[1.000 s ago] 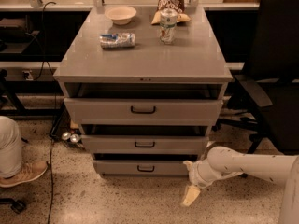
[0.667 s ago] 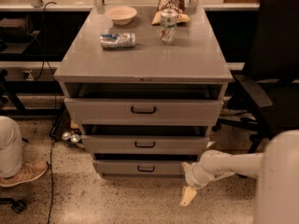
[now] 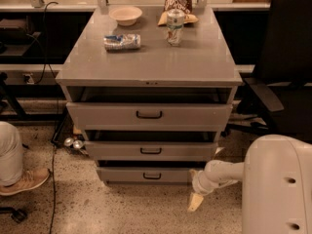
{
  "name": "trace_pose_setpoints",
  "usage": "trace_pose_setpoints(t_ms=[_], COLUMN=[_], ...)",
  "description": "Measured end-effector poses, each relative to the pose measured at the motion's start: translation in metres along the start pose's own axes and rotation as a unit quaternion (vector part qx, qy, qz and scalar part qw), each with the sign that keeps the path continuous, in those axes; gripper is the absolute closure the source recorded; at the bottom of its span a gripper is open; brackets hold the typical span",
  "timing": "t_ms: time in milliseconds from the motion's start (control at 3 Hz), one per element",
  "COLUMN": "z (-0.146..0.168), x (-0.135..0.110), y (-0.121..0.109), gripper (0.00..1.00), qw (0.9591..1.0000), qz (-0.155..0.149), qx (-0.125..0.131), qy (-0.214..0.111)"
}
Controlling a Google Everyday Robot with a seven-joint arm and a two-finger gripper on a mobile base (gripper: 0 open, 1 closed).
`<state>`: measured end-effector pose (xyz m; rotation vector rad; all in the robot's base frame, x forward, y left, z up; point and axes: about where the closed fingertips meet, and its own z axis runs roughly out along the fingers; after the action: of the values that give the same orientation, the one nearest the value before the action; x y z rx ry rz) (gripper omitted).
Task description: Open bottom drawer
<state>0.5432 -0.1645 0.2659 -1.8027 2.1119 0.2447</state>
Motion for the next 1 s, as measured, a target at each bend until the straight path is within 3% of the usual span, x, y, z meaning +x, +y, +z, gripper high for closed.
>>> trace_pose_setpoints(t_ms=[667,1000], z=[0.044,0.065], x=[0.012,0.008], y=[-0.04,-0.051], gripper=[0.0,0.0], qw=[0.999,0.9987], qz=[-0.014,-0.024], qx=[0.041,0.044], qy=[-0.011,-0.004])
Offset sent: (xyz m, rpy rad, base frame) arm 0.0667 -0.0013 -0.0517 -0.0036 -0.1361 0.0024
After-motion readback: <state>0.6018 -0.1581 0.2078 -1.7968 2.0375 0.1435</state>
